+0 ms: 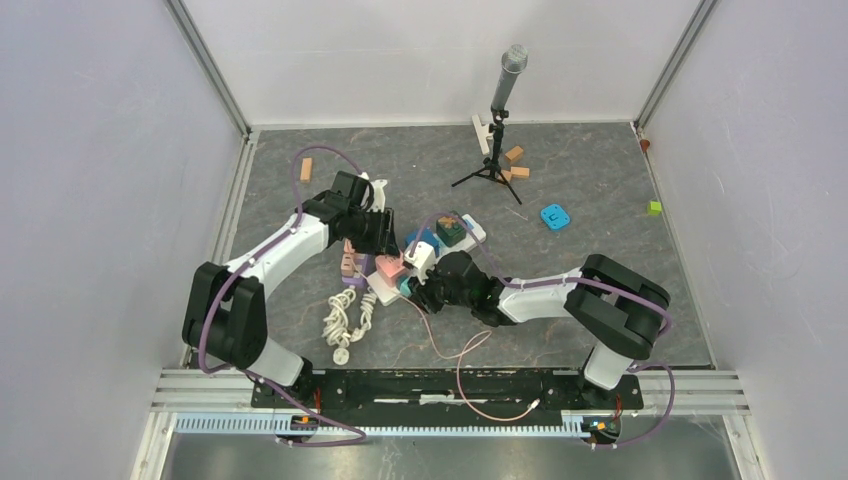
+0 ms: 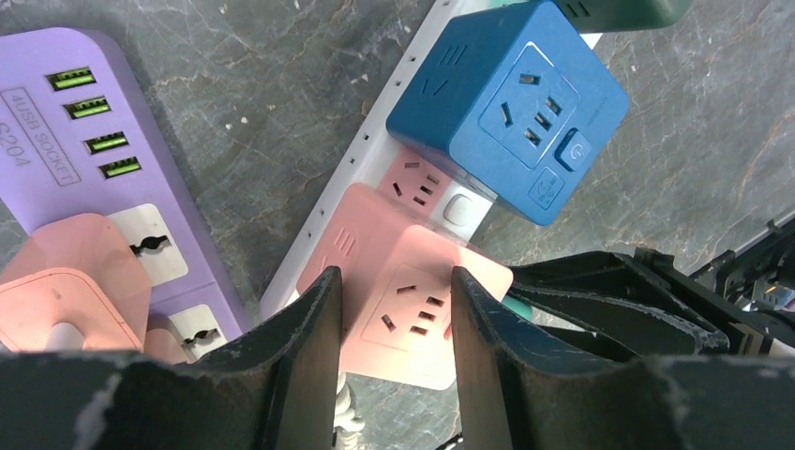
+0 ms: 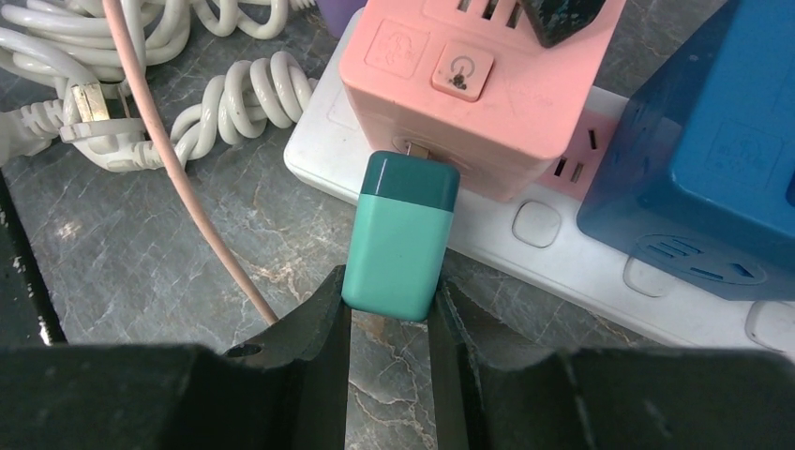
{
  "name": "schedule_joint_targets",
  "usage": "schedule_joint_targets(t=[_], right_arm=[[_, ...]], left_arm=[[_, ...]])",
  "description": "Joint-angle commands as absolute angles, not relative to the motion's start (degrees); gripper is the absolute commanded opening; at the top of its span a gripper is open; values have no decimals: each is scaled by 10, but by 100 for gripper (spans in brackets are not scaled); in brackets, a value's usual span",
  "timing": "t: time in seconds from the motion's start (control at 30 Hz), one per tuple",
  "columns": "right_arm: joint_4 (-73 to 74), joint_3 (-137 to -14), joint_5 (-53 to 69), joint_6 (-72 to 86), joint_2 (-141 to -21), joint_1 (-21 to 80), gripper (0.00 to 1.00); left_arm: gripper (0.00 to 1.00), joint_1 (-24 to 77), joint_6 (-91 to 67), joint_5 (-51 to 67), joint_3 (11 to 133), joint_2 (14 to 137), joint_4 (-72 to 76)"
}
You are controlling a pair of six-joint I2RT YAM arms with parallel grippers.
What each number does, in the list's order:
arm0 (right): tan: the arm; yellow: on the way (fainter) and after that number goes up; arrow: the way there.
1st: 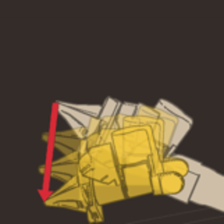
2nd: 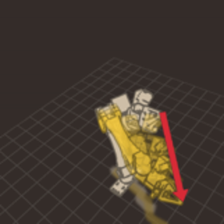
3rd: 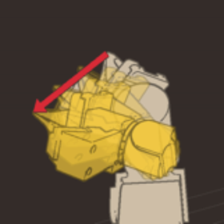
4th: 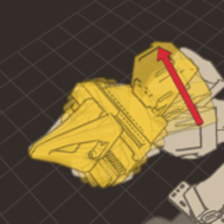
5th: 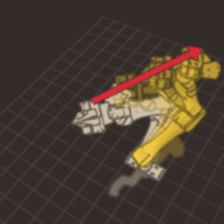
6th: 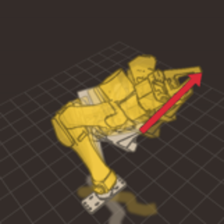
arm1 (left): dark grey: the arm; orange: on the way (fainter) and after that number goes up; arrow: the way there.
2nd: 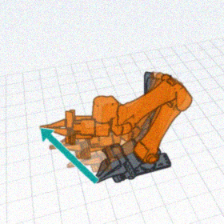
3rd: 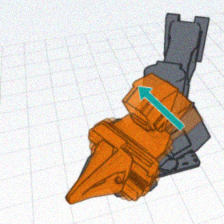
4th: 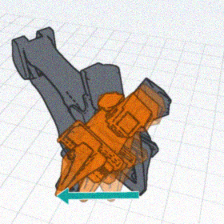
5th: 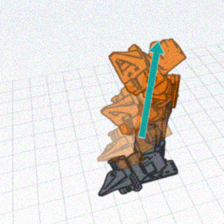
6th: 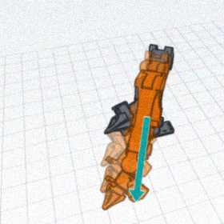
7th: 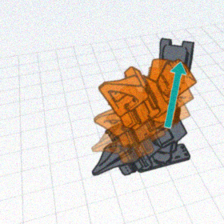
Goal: Insert the plug
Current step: Insert the plug into the socket.
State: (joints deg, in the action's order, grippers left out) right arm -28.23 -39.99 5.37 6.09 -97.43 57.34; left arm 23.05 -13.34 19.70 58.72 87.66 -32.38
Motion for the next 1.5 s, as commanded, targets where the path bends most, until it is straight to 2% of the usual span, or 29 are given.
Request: schedule_joint_targets(t=[0.0,0.23,0.47,0.97,1.47], right_arm=[[-374,-456,-61,65,-982,562,0],[-396,-438,-59,57,-953,563,3],[-387,-423,-114,42,-924,563,0],[-331,-424,-266,8,-924,569,0],[-372,-450,-305,89,-964,572,0]], left_arm=[[2,277,-156,270,532,948,-426],[2,277,-166,252,538,961,-425],[2,277,-174,263,562,976,-425],[2,299,-218,317,600,1022,-391],[2,301,-231,318,596,1042,-379]])
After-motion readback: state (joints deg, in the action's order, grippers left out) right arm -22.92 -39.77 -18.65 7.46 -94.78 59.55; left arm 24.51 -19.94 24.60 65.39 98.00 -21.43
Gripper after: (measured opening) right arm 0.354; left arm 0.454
